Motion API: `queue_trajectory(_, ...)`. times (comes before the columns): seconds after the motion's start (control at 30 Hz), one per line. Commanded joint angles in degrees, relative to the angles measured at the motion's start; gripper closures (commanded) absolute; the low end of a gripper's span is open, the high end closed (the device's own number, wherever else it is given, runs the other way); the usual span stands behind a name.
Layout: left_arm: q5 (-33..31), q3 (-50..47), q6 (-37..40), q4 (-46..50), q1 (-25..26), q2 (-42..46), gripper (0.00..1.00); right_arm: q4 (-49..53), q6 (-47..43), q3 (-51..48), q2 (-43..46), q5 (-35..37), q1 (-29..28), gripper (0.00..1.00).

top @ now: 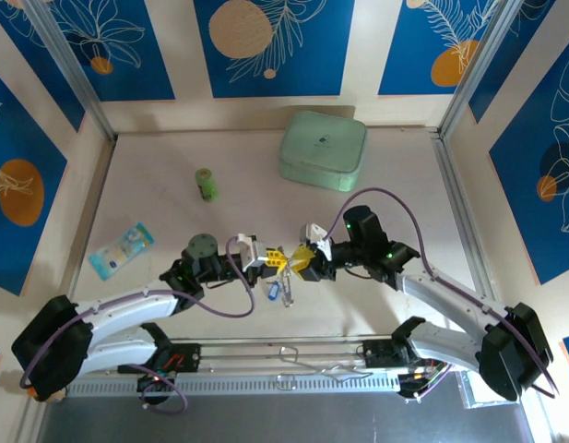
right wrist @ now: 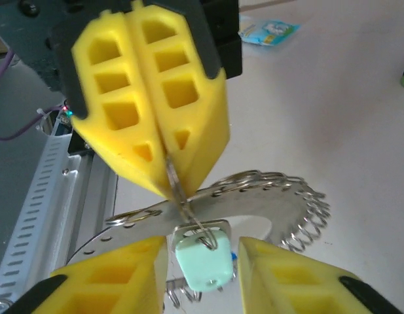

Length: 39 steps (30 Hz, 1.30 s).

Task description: Put the keys on the keyring

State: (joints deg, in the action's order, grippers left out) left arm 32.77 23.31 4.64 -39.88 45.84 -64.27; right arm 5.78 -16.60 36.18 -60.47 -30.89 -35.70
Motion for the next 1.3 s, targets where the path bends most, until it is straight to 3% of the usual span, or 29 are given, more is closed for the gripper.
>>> queue_trajectory(0.0,0.8,1.6,-1.5,-6.1,0.6,-1.3,1.00,-4.1,0.6,-1.5,1.0,-3.8,0.3,0.63)
queue_trajectory(0.23,1.1,0.8,-2.7,-8.5,0.5,-2.4,1.00,-5.9,1.7,-1.3,0.5,-3.1,0.3,0.72)
queue_trajectory(0.47,0.9,0.2,-2.9,-8.4,0.5,-1.3,1.00,-6.0,1.9,-0.8,0.6,-2.8,0.3,1.00)
queue_trajectory(0.57,0.5,0.2,-2.3,-6.7,0.5,-0.7,1.00,-4.5,1.5,0.3,0.9,-2.8,0.3,1.00)
queue_trajectory(0.67,-0.2,0.8,-0.4,-2.1,0.5,0.3,0.84,0.3,-0.4,2.9,0.8,-2.1,0.1,1.00)
queue_trajectory(0.73,-0.3,2.0,1.5,3.4,0.5,1.0,0.82,7.2,-3.9,5.9,0.1,-0.6,-0.9,1.00)
queue_trajectory(0.87,0.4,6.5,6.3,16.1,0.8,1.4,0.82,22.5,-10.7,13.3,-3.0,4.2,-4.3,1.00)
queue_trajectory(1.07,0.9,9.1,9.7,22.1,1.0,1.4,0.92,35.1,-15.2,21.1,-7.9,10.5,-7.3,1.00)
queue_trajectory(1.23,2.5,9.3,9.8,22.4,1.1,1.8,1.00,32.5,-13.7,20.6,-7.1,10.3,-6.6,0.99)
queue_trajectory(1.27,2.7,8.8,9.0,20.7,1.1,2.0,1.00,29.7,-12.0,19.1,-6.1,9.1,-5.8,0.90)
